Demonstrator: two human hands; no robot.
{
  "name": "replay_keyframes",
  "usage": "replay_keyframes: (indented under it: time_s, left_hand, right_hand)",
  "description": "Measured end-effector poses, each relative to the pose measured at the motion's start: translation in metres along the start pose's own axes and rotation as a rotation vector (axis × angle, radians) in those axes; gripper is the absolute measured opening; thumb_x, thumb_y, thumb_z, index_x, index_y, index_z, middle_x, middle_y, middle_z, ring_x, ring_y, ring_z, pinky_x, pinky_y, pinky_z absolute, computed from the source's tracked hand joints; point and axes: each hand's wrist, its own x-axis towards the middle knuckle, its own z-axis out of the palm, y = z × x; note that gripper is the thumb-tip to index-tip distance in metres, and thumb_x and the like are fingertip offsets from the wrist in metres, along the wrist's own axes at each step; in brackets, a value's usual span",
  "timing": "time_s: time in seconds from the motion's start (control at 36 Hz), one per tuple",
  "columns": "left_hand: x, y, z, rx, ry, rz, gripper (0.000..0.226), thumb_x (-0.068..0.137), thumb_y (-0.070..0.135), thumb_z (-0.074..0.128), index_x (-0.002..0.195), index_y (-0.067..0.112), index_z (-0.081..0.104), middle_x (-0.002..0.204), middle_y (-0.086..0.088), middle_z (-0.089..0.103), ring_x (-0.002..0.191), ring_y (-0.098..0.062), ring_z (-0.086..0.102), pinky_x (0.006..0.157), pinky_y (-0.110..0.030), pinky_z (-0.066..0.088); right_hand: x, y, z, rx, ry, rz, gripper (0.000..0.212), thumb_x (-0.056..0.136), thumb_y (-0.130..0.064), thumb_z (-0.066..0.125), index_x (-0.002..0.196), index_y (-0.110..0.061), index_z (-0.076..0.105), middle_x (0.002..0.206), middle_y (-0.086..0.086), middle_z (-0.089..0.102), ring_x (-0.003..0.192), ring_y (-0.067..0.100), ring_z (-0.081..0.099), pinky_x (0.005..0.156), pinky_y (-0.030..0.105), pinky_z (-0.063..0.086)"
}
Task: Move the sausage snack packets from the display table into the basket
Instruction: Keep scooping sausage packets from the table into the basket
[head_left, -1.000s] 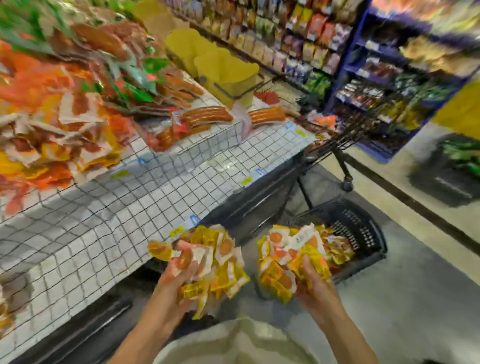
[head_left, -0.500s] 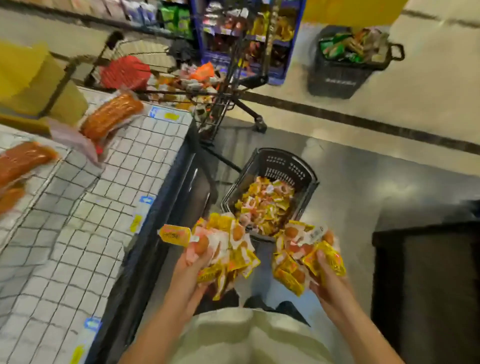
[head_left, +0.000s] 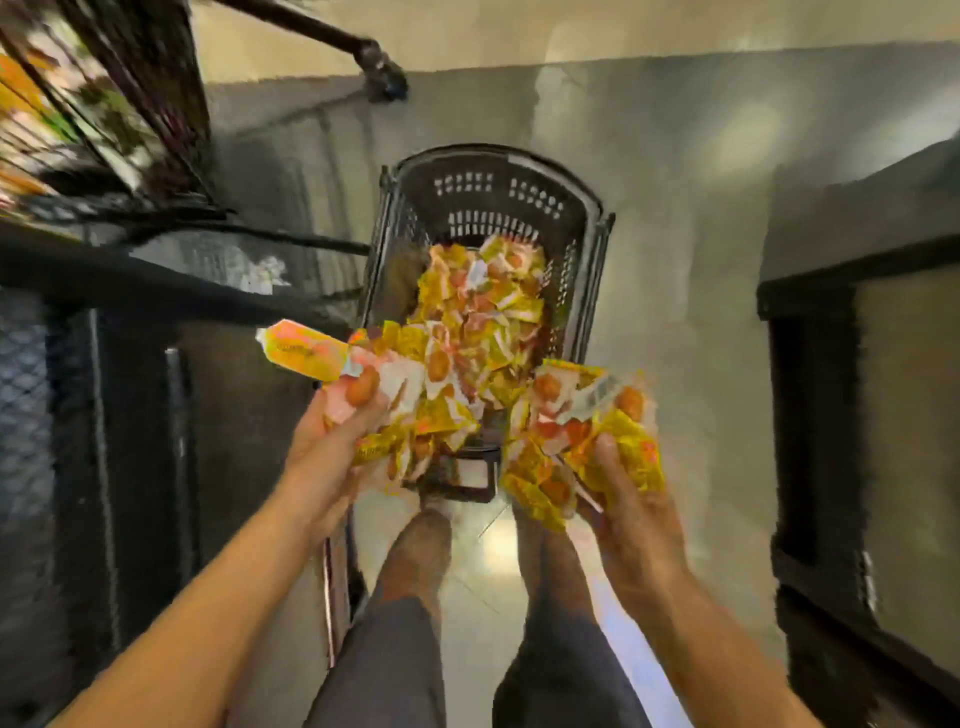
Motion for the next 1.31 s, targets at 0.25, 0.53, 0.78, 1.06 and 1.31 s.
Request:
replay_keyframes:
  time_s: [0.25,0.53,0.78,1.06,1.31]
  left_hand:
    - [0.155,-0.064,0.03,0.057,0.124,0.003,0.037,0.097,0.013,0.064,0.132,0.021,0.059,0.126,-0.006,0.07,0.101,-0.02,0.071,0.06,-0.024,0.056]
    - [0.274,-0.068,0.063,-0.022,0.126,0.0,0.038,0.099,0.012,0.062,0.136,0.019,0.055,0.128,-0.005,0.069,0.116,-0.026,0.067,0.095,-0.048,0.055]
    - [0.379,-0.035,0.112,-0.151,0.093,0.143,0.042,0.098,0.002,0.06,0.139,0.006,0.049,0.134,-0.021,0.062,0.12,-0.034,0.063,0.108,-0.053,0.047]
    - [0.45,-0.096,0.116,-0.109,0.272,-0.118,0.049,0.099,0.016,0.062,0.145,0.02,0.046,0.122,-0.003,0.066,0.085,-0.015,0.066,0.066,-0.029,0.055]
    - [0.446,-0.09,0.106,-0.102,0.196,-0.173,0.043,0.104,0.01,0.052,0.146,0.001,0.043,0.133,-0.02,0.061,0.073,0.005,0.064,0.062,-0.01,0.05]
  right_hand:
    - [0.168,0.054,0.019,-0.419,0.101,0.056,0.026,0.094,-0.027,0.07,0.118,-0.017,0.071,0.11,0.008,0.077,0.099,0.025,0.075,0.091,0.05,0.06]
    - [0.291,0.06,0.065,-0.309,0.09,0.031,0.017,0.096,-0.026,0.068,0.113,-0.026,0.071,0.109,-0.002,0.078,0.101,0.017,0.075,0.08,0.033,0.063]
    - [0.387,0.047,0.116,-0.241,0.14,-0.095,0.021,0.097,-0.026,0.068,0.117,-0.019,0.07,0.11,0.002,0.077,0.101,0.02,0.075,0.089,0.043,0.062]
    - [0.469,0.105,0.093,-0.185,0.341,0.028,0.037,0.094,-0.028,0.071,0.129,-0.017,0.062,0.122,0.007,0.071,0.108,0.028,0.071,0.098,0.05,0.056]
    - [0.471,0.104,0.081,-0.349,0.285,0.032,0.039,0.093,-0.009,0.068,0.132,-0.016,0.064,0.119,0.011,0.073,0.105,0.032,0.071,0.097,0.047,0.056]
